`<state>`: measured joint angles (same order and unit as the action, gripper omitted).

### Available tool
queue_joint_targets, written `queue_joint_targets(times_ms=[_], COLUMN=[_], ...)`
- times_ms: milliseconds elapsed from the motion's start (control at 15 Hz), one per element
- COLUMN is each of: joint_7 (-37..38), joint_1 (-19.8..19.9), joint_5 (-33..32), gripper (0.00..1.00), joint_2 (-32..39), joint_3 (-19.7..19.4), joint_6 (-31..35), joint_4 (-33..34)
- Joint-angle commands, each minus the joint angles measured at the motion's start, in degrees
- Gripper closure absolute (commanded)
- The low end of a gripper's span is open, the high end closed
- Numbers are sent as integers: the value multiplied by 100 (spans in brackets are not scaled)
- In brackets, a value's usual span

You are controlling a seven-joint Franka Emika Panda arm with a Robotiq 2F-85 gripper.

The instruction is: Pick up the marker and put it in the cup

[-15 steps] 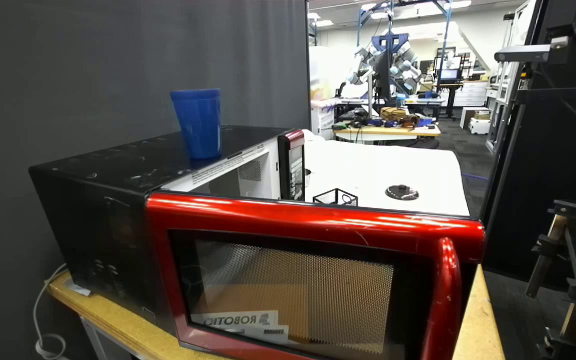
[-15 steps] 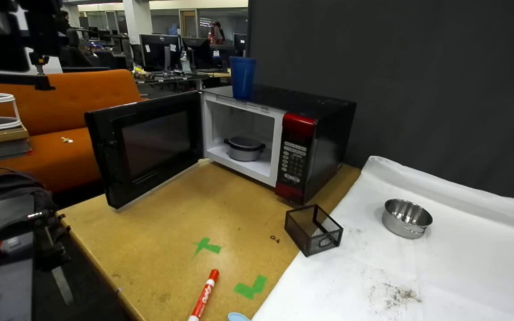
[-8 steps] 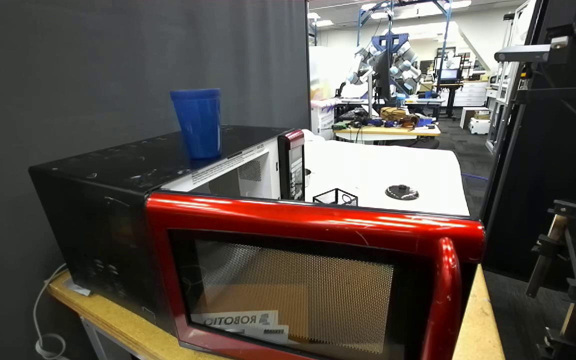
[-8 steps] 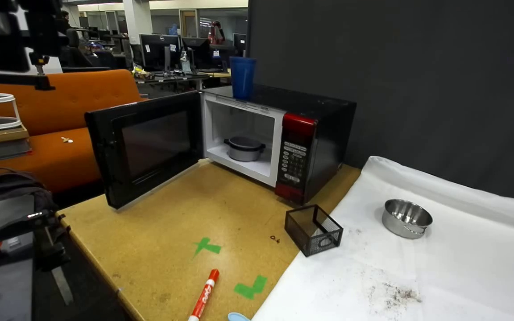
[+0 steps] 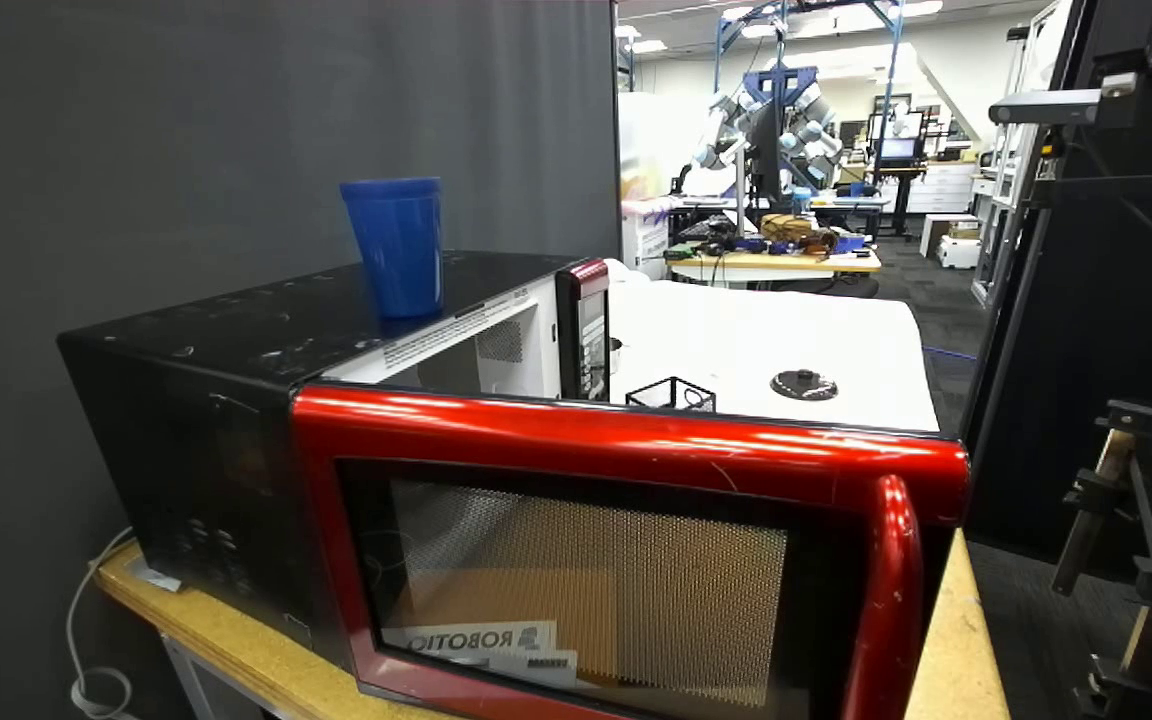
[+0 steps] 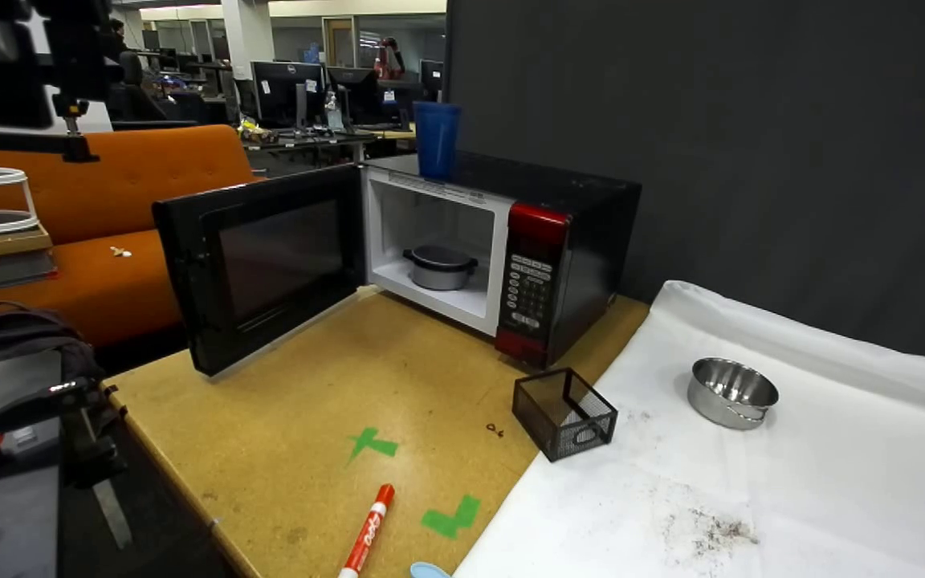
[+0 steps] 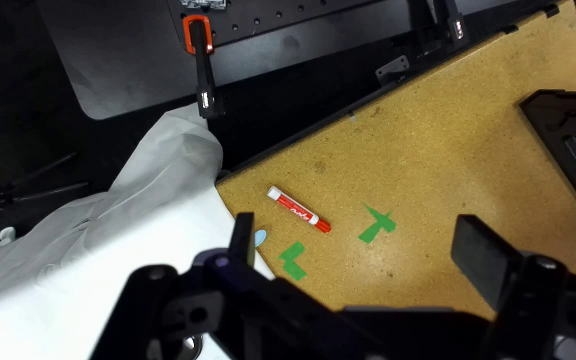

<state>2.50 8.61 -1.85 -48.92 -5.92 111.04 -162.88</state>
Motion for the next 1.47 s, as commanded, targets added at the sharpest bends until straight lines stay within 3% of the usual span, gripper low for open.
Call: queue_joint_targets(times_ms=[0,333,667,1000,1400], joint_7=[-14,-70,-1044,-2477,-4578], joint_1=[19,9,-302,-528,-597], joint_5=[15,-81,-536,-835,-884], gripper=[0,0,0,0,0], joint_2=[3,66,958,2038,3755], joint_3=[18,58,-32,-378,-887], joint_6=[-11,19,294,1534,3642], joint_4=[9,24,104,126,115])
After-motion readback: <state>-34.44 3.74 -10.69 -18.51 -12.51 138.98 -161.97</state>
